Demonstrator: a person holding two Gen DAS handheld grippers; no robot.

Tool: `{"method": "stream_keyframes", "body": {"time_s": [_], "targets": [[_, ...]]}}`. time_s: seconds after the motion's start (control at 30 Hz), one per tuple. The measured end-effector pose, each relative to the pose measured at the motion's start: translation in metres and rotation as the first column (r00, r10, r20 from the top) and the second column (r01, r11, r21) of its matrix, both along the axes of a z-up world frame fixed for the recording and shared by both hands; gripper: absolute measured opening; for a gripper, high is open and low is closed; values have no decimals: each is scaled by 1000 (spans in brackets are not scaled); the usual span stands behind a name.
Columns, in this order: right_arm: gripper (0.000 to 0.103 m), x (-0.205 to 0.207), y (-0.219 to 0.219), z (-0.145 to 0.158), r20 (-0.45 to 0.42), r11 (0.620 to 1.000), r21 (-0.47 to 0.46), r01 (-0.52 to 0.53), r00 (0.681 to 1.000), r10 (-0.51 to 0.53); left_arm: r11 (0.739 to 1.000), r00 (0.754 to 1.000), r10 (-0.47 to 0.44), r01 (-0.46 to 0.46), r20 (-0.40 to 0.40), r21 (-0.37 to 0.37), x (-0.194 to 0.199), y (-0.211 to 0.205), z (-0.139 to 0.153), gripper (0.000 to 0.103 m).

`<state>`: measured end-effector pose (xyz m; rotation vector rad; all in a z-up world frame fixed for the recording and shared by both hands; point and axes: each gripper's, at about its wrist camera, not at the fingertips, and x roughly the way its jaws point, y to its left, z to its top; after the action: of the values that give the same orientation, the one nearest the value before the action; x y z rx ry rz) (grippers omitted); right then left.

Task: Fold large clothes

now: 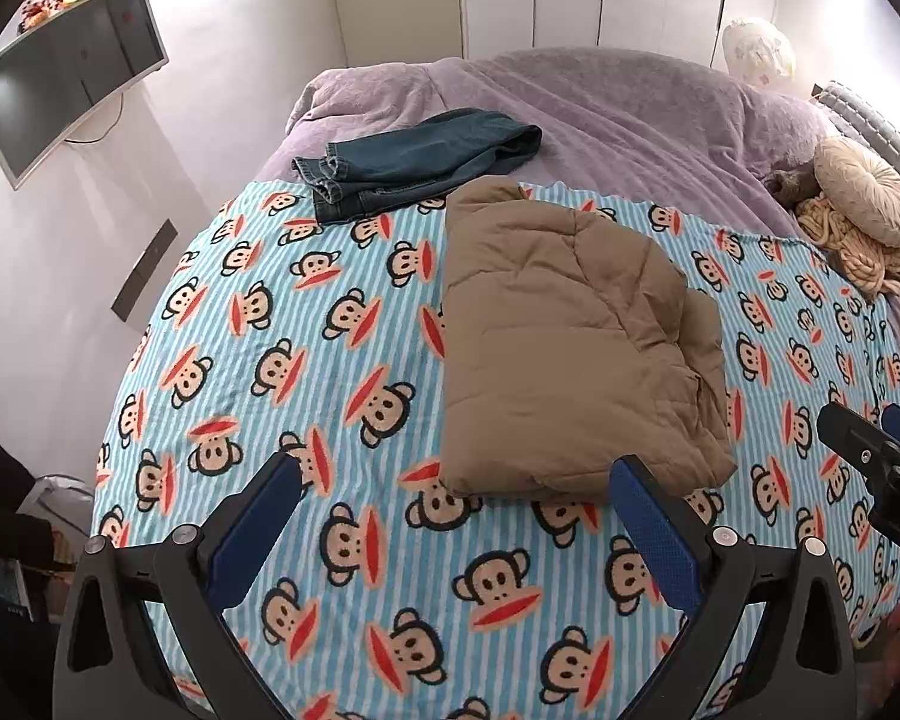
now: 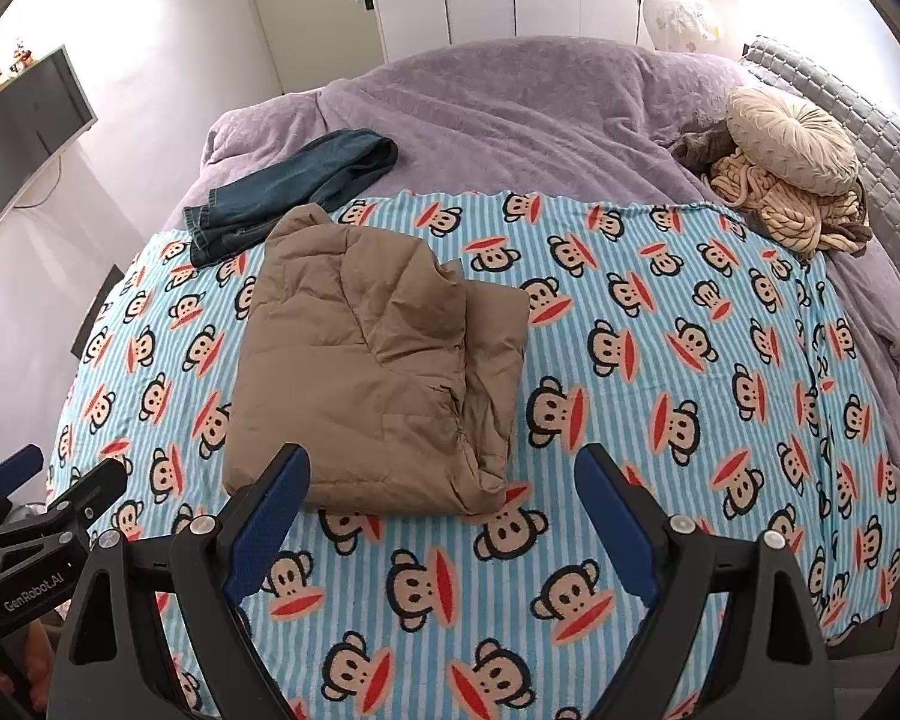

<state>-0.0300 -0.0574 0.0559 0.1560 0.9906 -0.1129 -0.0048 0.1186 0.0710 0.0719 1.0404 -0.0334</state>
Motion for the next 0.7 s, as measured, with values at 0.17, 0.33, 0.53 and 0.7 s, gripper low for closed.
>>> {"method": "stream_keyframes", "body": {"time_s": [0.17, 0.33, 0.53, 0.7], "targets": [[92, 0, 1, -1, -1, 1000, 0, 3, 1000, -3, 1000, 1000, 0, 0, 1, 1, 0, 0, 0, 103], [92, 1, 1, -1, -2, 1000, 3, 2, 1000, -2, 1000, 1000, 2, -2, 1, 0, 0, -1, 0, 103], [92, -1, 3, -3, -4, 1000, 6, 5, 1000, -5, 1000, 1000, -1, 1, -2, 3, 1, -1, -2, 103], [92, 0, 2, -4, -6, 1000, 8, 4, 1000, -4, 1000, 1000, -3, 3, -4, 2, 3, -2, -3, 103]]}}
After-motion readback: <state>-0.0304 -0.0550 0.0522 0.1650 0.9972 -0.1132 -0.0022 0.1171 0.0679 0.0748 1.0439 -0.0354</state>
